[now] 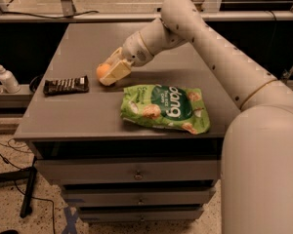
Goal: Move orange near rxbar chocolate
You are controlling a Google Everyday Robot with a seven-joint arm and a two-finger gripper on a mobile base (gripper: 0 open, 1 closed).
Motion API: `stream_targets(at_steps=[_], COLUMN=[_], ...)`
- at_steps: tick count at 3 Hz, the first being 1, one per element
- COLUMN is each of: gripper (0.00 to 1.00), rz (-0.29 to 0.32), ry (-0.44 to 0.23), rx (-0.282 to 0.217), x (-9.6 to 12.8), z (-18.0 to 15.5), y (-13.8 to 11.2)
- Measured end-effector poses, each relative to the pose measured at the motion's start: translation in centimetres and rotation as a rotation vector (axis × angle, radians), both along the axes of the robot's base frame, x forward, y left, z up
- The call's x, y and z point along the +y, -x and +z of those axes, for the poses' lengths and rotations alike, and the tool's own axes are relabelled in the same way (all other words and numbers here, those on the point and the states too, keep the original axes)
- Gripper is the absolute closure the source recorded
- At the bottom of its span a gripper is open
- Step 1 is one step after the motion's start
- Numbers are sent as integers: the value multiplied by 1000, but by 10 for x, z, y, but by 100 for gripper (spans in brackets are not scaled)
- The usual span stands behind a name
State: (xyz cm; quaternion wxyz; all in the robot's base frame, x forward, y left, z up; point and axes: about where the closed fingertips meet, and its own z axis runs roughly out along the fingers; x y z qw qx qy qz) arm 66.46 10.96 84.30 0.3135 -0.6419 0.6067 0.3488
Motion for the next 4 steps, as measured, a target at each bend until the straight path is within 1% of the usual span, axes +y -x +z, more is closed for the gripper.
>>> stream_targets(at_steps=[1, 2, 3, 4], gripper=[65, 41, 18, 0], rz=[31, 52, 62, 70], ry=[-9, -17, -21, -21], rx=[44, 70, 83, 87], x=[15, 26, 30, 33], z=[-4, -6, -6, -6], y=[11, 19, 23, 25])
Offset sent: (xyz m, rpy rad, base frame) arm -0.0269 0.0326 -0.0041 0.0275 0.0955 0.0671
